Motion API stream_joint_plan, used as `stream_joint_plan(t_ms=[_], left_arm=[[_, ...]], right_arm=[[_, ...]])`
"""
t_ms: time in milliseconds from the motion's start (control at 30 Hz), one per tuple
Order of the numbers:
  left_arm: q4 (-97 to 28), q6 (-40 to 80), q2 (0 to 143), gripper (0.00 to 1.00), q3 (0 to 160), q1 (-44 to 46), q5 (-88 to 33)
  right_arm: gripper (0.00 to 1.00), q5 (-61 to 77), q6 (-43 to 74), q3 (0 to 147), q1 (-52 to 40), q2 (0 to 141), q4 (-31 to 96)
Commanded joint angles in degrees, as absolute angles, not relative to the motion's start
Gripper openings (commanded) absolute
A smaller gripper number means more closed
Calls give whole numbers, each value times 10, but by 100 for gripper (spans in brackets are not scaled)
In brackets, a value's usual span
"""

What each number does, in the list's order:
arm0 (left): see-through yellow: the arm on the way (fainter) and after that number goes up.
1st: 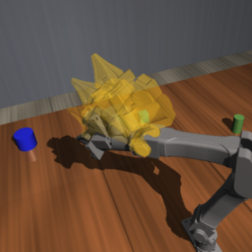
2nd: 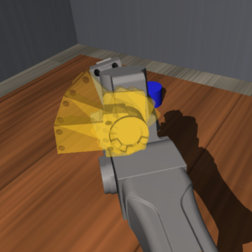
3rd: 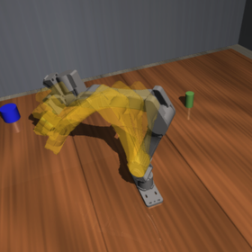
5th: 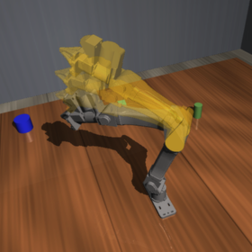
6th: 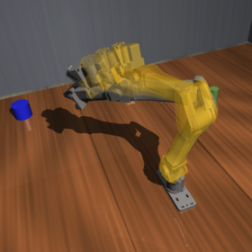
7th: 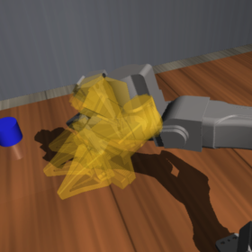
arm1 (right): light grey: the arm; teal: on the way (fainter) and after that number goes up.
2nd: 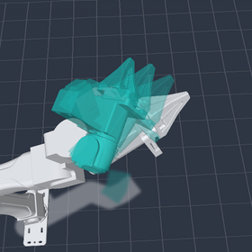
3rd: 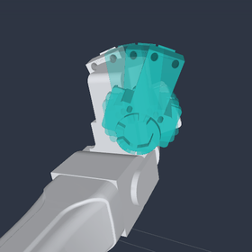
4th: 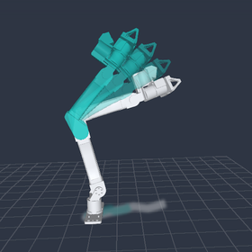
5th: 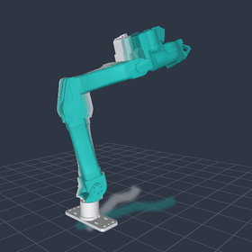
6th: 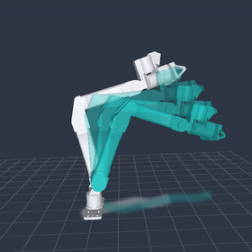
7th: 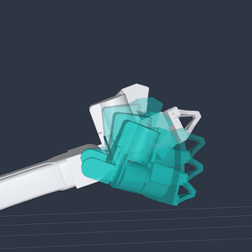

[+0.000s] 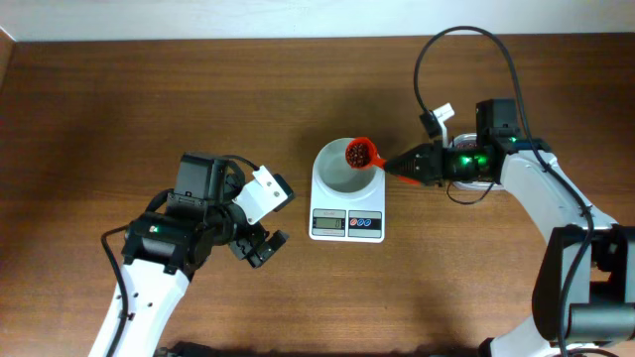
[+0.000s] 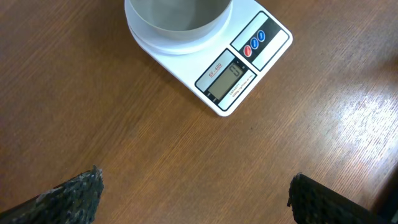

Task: Scoop and weigh 50g on scale
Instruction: 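Carry the filled scoop over the white bowl with the right gripper, then tilt the scoop to pour beans into the bowl, then withdraw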

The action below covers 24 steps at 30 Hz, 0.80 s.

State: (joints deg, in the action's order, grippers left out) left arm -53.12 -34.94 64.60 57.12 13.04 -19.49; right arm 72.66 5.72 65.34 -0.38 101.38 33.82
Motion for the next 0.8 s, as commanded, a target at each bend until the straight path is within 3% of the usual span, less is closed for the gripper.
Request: stream_joint_plan(t_ms=[0, 133, 267, 433, 500, 733, 767], left_arm=[[-531, -356, 641, 99, 582, 128, -195], [-531, -356, 641, 99, 582, 128, -195], [-531, -356, 641, 99, 582, 128, -195], [-531, -356, 641, 99, 582, 128, -195], [-531, -356, 641, 99, 582, 128, -195], [-531, -356, 641, 99, 582, 128, -195], [-531, -356, 641, 99, 582, 128, -195]], right_arm=[[4, 662, 46, 656, -22, 1017, 309], [4, 646, -83, 656, -27, 1017, 289], [4, 636, -136, 656, -27, 1017, 292], [4, 593, -138, 656, -27, 1017, 287], [4, 680, -168, 656, -27, 1017, 290], [4, 579, -119, 656, -30, 1017, 277], [4, 649, -188, 656, -30, 1017, 284]])
